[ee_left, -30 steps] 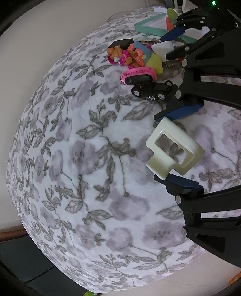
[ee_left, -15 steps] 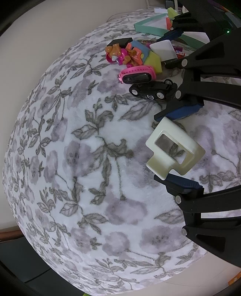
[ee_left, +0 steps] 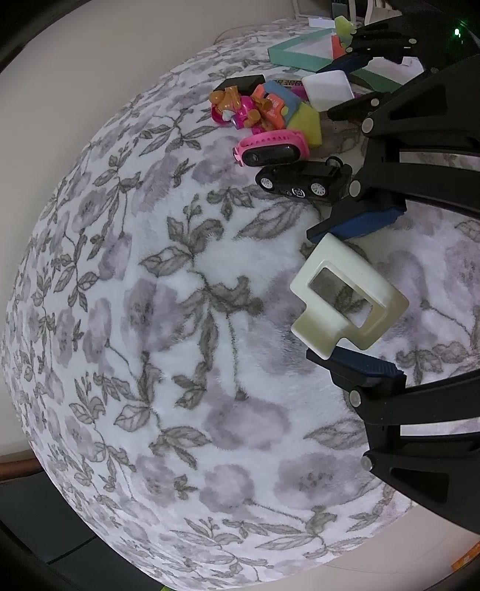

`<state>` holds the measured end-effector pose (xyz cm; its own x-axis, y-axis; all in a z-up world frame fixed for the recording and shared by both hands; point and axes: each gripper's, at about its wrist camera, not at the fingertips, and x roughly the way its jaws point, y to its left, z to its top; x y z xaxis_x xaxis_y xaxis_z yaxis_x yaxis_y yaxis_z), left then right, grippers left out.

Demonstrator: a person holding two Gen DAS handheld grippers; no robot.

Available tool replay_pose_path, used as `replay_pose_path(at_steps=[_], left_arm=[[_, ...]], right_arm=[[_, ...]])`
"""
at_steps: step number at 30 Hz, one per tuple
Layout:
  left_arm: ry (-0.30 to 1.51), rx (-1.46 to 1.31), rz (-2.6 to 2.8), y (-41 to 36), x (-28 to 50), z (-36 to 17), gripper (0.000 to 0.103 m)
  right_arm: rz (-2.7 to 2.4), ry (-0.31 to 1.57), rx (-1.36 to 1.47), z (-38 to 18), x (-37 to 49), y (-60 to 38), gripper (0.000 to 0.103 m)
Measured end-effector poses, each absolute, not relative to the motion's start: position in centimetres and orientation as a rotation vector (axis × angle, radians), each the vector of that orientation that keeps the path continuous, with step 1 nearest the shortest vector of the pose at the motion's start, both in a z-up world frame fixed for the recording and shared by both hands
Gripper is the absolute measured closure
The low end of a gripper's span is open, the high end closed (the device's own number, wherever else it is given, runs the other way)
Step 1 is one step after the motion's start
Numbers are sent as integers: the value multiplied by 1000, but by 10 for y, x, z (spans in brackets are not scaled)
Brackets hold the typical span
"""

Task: Organize rigid objects
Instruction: 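Lift clip and charger and carry both over the teal-rimmed tray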

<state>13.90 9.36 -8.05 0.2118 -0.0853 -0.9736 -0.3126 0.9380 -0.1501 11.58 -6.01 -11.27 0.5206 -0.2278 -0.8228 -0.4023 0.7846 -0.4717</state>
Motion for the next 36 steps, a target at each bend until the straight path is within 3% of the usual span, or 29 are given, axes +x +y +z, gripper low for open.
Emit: replay_pose_path(at_steps=[17,36], left_arm=[[1185,-260,122,71,124,-6,45],[999,-1,-187,-99,86,96,45]], right_arm=[[85,878,-424,-4,93,-64,54],[-239,695,-140,116,30,-185,54]])
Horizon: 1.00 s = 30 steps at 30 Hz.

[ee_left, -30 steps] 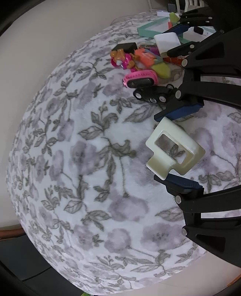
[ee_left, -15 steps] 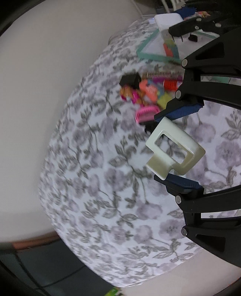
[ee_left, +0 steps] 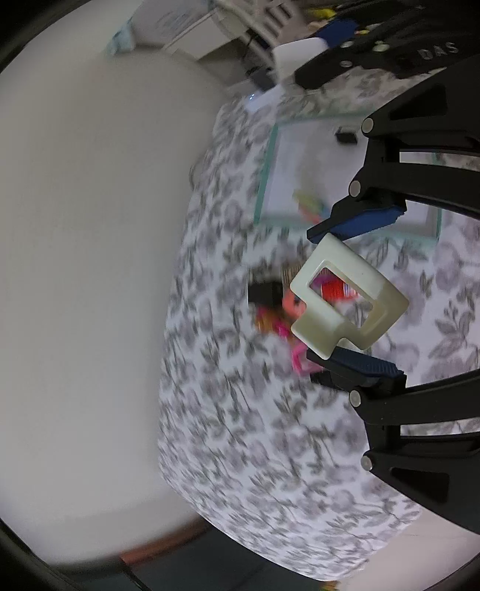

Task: Organize rigid objects
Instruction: 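Lift clip and charger and carry both over the teal-rimmed tray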

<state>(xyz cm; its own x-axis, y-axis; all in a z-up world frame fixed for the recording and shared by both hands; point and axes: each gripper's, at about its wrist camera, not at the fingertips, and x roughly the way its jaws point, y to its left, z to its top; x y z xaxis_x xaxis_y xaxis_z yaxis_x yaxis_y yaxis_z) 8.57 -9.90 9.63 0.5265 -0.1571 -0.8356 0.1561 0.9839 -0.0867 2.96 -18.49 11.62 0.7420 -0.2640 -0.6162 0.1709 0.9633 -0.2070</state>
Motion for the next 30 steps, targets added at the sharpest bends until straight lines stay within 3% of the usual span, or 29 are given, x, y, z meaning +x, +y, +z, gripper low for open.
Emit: replay_pose_path(at_steps=[14,30], left_arm=[[1021,148,-369,-200,67,54,45],[1096,160,-409,-230,68,-1,45]], right_arm=[[-460,718,-63,118,15,-279,54],[-491,1010,148,39,23,-350,54]])
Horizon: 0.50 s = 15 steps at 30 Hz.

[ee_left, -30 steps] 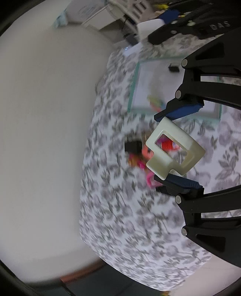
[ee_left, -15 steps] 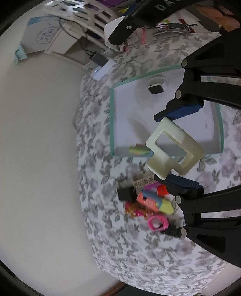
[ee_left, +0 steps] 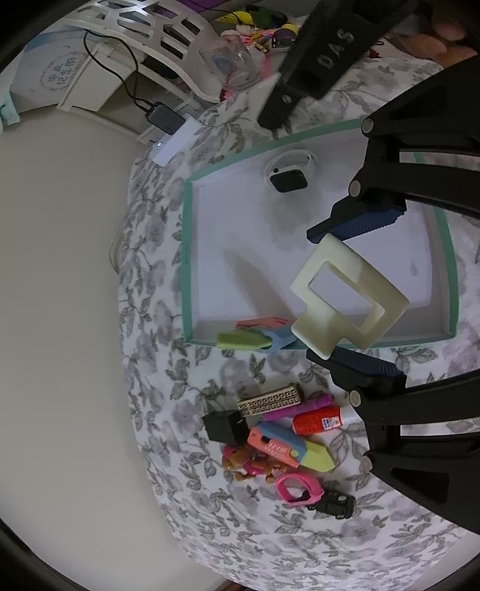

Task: Organize rigid objects
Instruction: 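Lift clip and charger and carry both over the teal-rimmed tray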

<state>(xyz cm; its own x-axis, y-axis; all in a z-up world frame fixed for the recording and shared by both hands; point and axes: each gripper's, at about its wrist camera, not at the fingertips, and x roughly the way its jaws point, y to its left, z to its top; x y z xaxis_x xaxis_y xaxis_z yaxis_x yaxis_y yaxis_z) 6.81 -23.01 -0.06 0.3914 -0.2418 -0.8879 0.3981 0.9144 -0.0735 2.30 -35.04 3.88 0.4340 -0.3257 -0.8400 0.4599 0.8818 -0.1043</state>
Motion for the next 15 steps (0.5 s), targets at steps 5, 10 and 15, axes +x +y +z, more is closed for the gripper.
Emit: replay_pose_path(at_steps=[5,10,15], left_arm=[[1130,189,-391,-232,69,-18,45],[1171,217,-384,-235,69,-35,45],[1191,255,-382,-243,66,-47,45]], right_arm=[[-480,1108,165,9,26,-354,54],[-497,1173,197,-8,24,-360,54],[-502,1215,208,-19,24,-364,53]])
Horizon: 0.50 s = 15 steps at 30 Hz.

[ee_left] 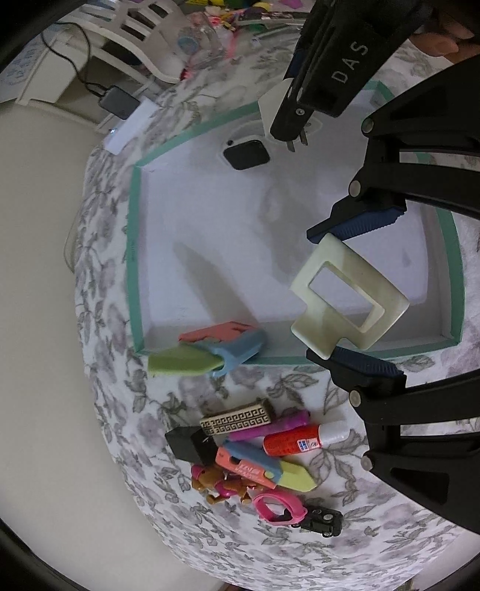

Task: Organize rigid objects
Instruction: 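Lift clip and charger and carry both over the teal-rimmed tray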

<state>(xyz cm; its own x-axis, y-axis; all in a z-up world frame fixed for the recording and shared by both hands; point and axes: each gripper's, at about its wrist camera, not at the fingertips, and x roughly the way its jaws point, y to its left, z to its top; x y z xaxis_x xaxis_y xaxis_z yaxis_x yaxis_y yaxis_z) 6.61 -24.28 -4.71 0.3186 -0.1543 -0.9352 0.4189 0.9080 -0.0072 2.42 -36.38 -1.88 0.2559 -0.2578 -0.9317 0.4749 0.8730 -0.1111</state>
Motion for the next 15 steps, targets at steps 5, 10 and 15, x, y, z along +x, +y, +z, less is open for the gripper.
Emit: replay_pose_path(at_steps=[5,10,15], left_arm=[[1204,291,-379,-248,63,-56,45],[1217,329,-368,-251,62,-66,44],[1245,358,-351,-253,63,-79,44]], right_arm=[[-499,1255,209,-32,24,-364,53],[-511,1276,216,-41,24,-365,53],[-513,1269,215,-42,23,-364,52]])
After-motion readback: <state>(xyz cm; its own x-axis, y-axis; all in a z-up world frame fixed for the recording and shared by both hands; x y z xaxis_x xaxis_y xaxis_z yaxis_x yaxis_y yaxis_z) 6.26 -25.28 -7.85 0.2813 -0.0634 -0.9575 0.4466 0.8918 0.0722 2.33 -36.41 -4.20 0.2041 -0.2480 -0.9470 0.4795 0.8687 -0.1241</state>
